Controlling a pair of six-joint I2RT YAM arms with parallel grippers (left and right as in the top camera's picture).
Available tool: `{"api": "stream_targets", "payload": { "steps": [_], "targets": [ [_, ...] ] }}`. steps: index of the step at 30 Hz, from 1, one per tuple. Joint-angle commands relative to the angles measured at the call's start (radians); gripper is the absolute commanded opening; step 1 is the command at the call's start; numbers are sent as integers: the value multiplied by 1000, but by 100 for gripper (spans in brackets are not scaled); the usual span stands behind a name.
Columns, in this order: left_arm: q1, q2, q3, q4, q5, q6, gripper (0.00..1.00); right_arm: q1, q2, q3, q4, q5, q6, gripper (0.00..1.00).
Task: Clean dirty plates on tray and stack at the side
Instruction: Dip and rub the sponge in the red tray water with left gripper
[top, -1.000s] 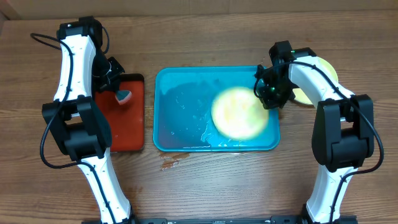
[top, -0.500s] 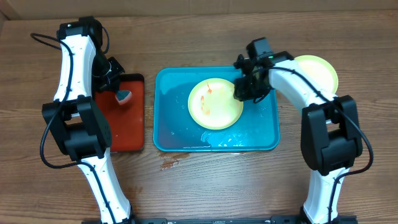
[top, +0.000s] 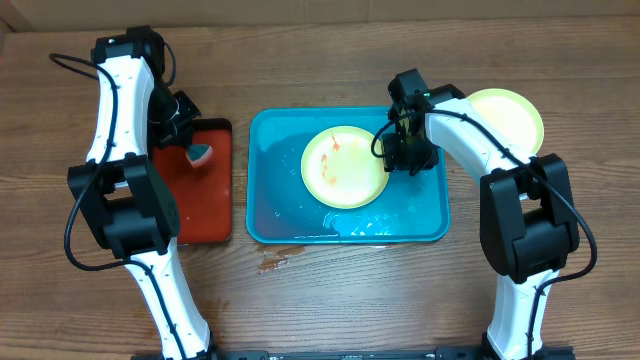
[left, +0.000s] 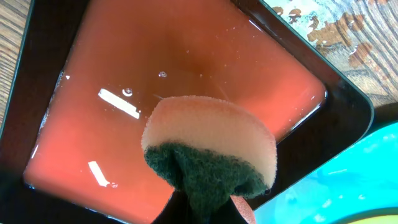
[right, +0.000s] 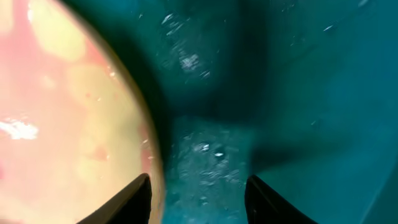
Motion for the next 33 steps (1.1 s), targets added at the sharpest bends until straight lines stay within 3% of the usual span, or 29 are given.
{"api": "stream_targets", "payload": {
  "steps": [1,5,9,16,18,21,22,29,33],
  "targets": [
    [-7,-6,-2,3,11,25,4,11,-24,-2,-1,-141,58,49],
    [-7,-6,-2,2,11,29,4,29,-24,-6,0,-134,119,44],
    [-7,-6,-2,2,11,32,4,42,-24,-26,27,-109,208,33],
    [-7,-6,-2,2,11,32,4,57,-24,-124,161,-53,283,32],
    [-7,-6,-2,2,11,32,4,58,-24,-141,197,-54,284,27],
    [-8,-6,-2,0,11,33,4,58,-24,-142,229,-57,283,5],
    [-10,-6,-2,-3,11,40,4,58,-24,-141,246,-61,283,4],
    [-29,-6,-4,-50,6,46,4,58,-24,-141,332,-60,280,4],
    [-32,-6,-11,-45,-89,15,4,58,-24,-141,353,-60,177,4]
  ]
}}
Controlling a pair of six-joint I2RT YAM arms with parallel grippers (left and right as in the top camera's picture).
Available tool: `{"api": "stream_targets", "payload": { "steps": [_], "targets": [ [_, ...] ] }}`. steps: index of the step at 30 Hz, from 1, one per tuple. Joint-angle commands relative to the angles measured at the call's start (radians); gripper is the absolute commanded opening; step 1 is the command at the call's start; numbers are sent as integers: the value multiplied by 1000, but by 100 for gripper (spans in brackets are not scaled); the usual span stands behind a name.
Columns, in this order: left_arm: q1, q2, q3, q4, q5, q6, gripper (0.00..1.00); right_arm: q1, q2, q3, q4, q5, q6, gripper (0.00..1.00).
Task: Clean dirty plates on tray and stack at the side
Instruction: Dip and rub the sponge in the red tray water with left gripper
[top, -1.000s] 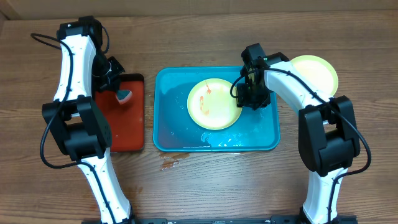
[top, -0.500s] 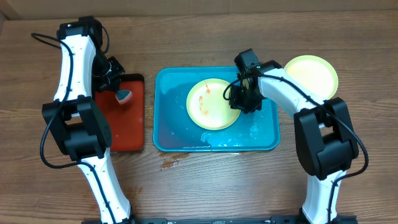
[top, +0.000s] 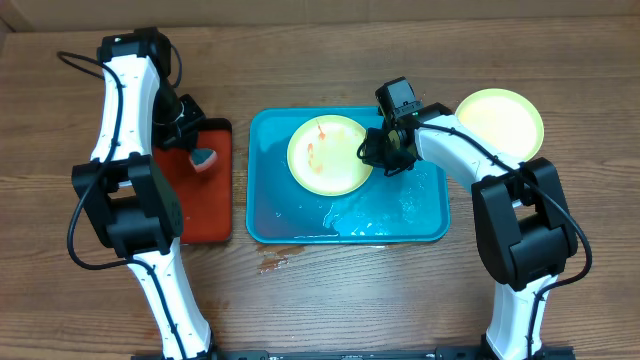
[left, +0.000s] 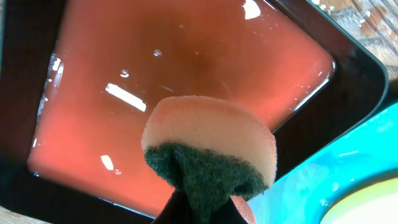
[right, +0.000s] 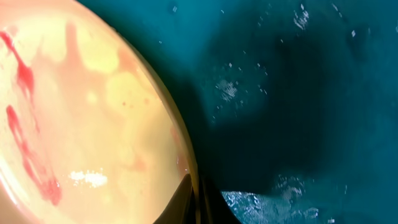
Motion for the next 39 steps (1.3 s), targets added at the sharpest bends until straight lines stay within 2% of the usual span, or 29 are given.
{"api": "stream_targets", "payload": {
  "steps": [1,3,7,14,20,23,27,32,36,39],
  "targets": [
    [-9,-6,-18,2,-128,-46,4,5,5,-13,17,19,-132,4],
    [-8,-6,-43,3,-163,-88,4,5,5,-13,15,19,-185,4],
    [-8,-6,-126,23,-163,-97,4,5,5,-13,14,19,-194,4],
    [6,-5,-303,192,-167,-96,4,5,5,-13,14,19,-195,4],
    [34,-4,-356,287,-170,-95,7,5,5,-13,14,18,-194,4],
    [37,-4,-359,293,-169,-79,4,5,5,-13,16,-6,-195,4],
    [37,-13,-309,260,-110,55,4,5,5,-13,18,-7,-195,4],
    [40,-61,-241,208,-109,63,4,5,5,-13,19,-7,-194,4],
    [46,-79,-239,211,-109,72,24,5,5,-13,22,-7,-194,4],
    [51,-75,-247,212,-109,82,24,5,5,-13,22,-7,-195,4]
  ]
}}
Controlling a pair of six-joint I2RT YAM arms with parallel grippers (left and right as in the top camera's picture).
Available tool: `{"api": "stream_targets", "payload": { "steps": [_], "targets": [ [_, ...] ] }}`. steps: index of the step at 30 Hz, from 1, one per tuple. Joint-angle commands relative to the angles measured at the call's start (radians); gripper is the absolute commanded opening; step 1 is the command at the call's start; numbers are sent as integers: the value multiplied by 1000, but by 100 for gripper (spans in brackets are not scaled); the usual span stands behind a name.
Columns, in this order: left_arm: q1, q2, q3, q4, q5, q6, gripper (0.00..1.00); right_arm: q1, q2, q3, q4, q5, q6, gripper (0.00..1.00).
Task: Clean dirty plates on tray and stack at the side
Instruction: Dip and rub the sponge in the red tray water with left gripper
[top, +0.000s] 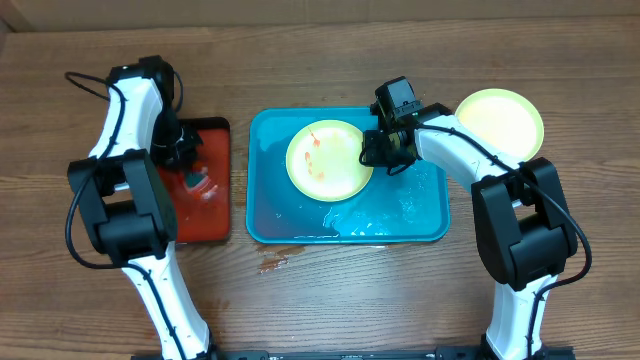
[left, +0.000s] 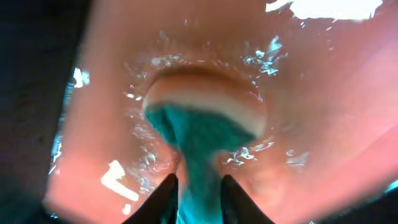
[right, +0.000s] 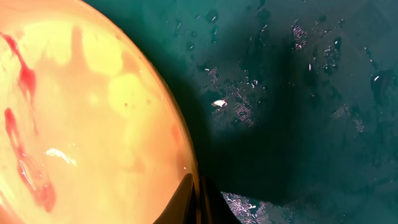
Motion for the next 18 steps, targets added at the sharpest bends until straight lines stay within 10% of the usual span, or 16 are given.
{"api": "stream_targets", "payload": {
  "steps": [1,12,18],
  "targets": [
    [13,-34,14,0,8,29,24,5,4,-12,6,0,-12,4],
    [13,-32,-38,21,8,28,50,5,4,-12,6,0,-12,4],
    [11,-32,-50,27,35,20,49,5,4,-12,5,0,-12,4]
  ]
}}
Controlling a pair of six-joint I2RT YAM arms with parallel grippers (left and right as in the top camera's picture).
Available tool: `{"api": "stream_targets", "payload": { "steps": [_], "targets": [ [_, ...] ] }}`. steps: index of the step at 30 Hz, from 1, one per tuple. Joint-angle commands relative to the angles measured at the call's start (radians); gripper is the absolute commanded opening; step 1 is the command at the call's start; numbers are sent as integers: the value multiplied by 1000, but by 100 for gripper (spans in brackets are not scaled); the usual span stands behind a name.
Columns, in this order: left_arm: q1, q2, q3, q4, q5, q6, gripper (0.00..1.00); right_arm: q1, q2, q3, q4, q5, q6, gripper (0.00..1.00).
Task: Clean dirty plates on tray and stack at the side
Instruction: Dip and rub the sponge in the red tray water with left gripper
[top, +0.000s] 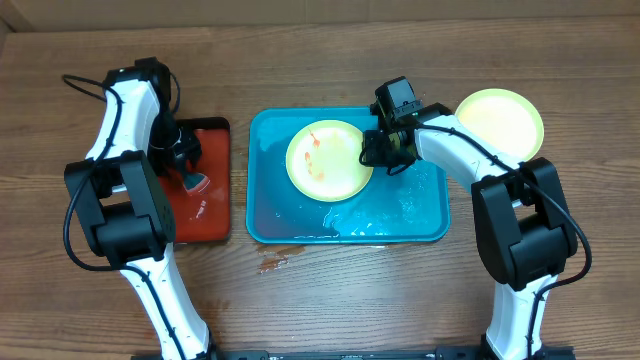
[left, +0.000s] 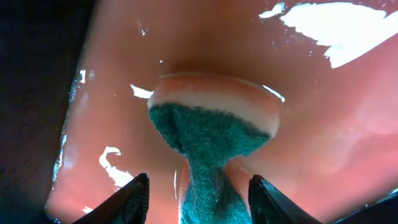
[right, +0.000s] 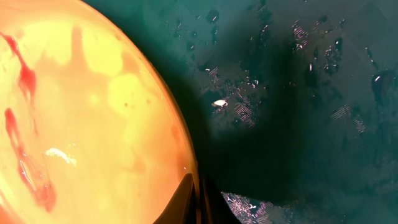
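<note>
A yellow plate (top: 322, 160) streaked with red (right: 81, 124) lies in the upper middle of the wet blue tray (top: 400, 210). My right gripper (top: 385, 152) is shut on its right rim (right: 198, 186). A sponge (top: 194, 181), tan on top and green below (left: 214, 124), stands in the wet red tray (top: 205, 215). My left gripper (left: 199, 180) is open around it, with a gap between each finger and the sponge.
A clean yellow plate (top: 502, 118) sits on the wooden table to the right of the blue tray. Water is spilled on the wood (top: 275, 262) in front of the tray's near left corner. Both arms reach in from the near edge.
My left gripper was shut on the sponge, pressed into the wet red tray. Now its fingers are spread and the sponge stands free between them. The right gripper and plate have not moved.
At first my left gripper held the sponge above the red tray while the right gripper stood open at the plate's rim. Then the right gripper was shut on the rim and the plate lay further up-left. The sponge was then down in the tray, and now is let go.
</note>
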Motion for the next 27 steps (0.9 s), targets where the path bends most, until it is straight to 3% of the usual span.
{"api": "stream_targets", "payload": {
  "steps": [1,9,14,17,18,27],
  "targets": [
    [5,-24,-12,0,38,0,49,5,4,-12,6,2,-11,4],
    [5,-24,-47,5,60,0,47,5,4,-12,2,2,-11,4],
    [5,-24,-111,66,59,5,31,5,4,-12,2,2,-11,4],
    [5,-24,-120,79,43,16,7,5,4,-12,-1,2,-11,4],
    [6,-24,-116,79,33,16,4,5,4,-12,-2,2,-11,4],
    [12,-28,19,-37,16,17,4,5,4,-12,2,2,-11,4]
  ]
}}
